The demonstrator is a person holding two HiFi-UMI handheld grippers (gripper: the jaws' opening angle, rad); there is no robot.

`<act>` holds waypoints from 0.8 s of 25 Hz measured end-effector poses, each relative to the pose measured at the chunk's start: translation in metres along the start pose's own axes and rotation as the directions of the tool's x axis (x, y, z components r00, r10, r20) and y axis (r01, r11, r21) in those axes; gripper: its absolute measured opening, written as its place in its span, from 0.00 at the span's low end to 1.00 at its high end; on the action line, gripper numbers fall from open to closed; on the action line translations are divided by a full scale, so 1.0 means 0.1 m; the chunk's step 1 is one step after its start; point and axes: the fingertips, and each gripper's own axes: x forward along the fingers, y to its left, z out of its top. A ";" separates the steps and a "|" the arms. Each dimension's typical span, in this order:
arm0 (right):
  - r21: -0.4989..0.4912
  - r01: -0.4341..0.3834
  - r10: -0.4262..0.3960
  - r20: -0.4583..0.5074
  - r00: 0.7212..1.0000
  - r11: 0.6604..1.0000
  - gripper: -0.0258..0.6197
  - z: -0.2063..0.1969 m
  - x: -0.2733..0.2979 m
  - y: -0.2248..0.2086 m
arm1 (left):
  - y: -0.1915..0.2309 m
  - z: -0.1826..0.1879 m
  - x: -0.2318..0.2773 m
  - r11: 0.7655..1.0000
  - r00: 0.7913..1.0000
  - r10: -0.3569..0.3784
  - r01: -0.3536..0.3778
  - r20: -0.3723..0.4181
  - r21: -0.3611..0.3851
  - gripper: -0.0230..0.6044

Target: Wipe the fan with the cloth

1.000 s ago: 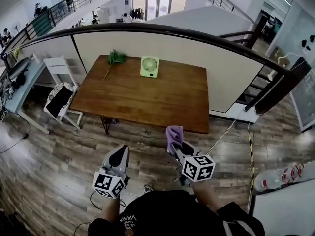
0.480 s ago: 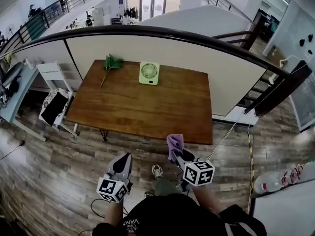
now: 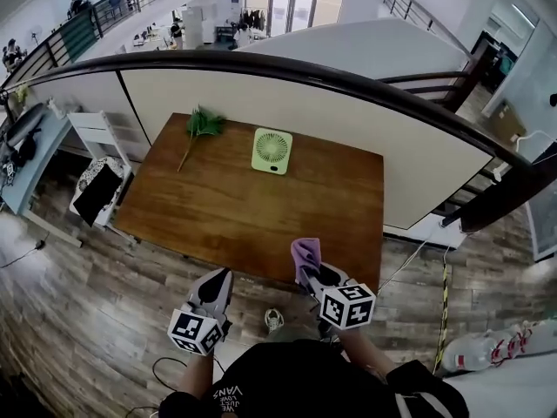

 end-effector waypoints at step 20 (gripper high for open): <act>0.047 0.051 -0.051 0.000 0.999 0.998 0.21 0.55 0.78 -0.46 | 0.65 0.05 1.05 0.998 0.996 -0.054 0.052 -0.066 -0.038 0.06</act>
